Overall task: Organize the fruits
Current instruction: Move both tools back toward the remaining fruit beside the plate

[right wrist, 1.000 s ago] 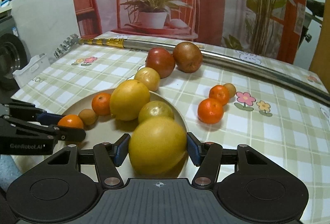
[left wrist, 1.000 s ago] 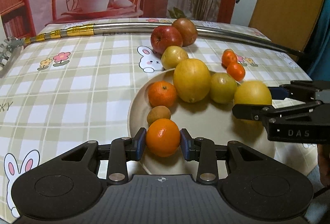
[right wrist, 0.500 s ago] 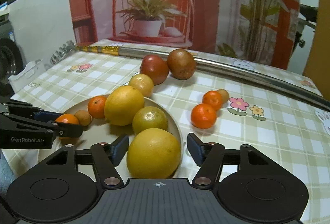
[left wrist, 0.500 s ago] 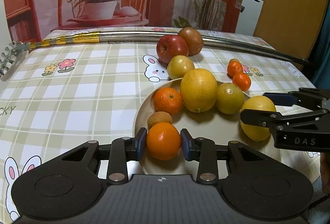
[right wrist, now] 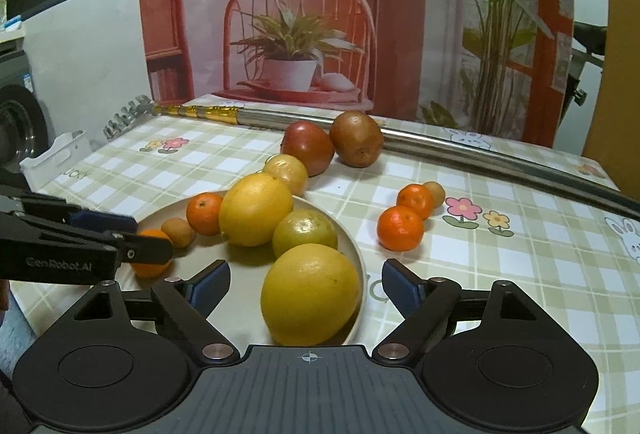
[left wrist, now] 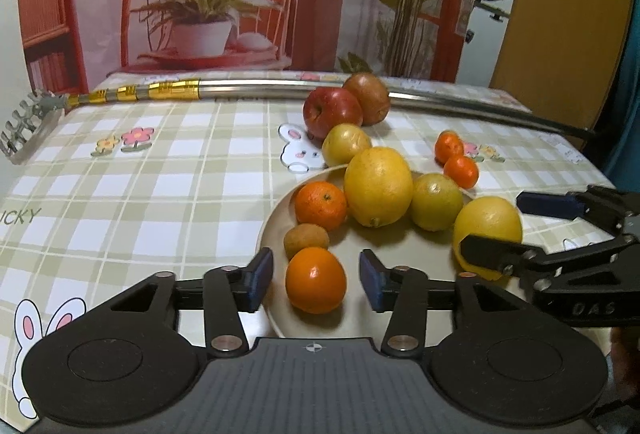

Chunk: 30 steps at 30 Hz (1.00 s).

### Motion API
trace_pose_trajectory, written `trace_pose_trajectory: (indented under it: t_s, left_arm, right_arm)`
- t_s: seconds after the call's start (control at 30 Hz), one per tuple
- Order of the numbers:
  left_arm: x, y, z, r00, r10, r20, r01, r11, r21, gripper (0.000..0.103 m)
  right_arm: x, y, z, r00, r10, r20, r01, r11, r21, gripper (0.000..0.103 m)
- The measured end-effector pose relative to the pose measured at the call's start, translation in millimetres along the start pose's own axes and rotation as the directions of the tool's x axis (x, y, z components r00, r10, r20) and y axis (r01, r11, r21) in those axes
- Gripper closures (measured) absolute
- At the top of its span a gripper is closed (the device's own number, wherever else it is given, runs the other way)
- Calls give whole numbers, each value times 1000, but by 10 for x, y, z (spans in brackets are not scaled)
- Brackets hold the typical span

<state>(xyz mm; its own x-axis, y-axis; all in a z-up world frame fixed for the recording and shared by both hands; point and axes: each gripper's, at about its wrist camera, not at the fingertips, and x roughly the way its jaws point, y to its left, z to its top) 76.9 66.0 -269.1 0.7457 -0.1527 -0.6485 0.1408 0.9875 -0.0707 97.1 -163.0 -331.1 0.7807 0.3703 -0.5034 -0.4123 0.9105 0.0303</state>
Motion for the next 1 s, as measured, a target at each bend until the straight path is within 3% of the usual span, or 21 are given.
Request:
trace_pose_trajectory:
  t_s: [0.07, 0.57, 0.67, 1.0]
  left_arm:
    - [-26, -6, 2, 1000, 5, 16, -5, 1000, -1, 44]
    - [-41, 32, 16, 1000, 10, 22, -9, 999, -31, 44]
    - [-66, 34, 27, 999, 12, 35, -11, 1000, -29, 44]
    - [-112, 118, 122, 999, -11, 53, 15, 997, -75, 44]
  right_arm:
    - [-2, 5, -4, 1000, 1, -1, -1, 1000, 0, 22]
    - [-2, -38, -6, 1000, 11, 0, -11, 999, 33, 21]
    - [-33, -92, 19, 1000, 10, 19, -11, 999, 52, 12]
    - [-215, -367, 180, 994, -42, 98, 31, 993, 112, 1]
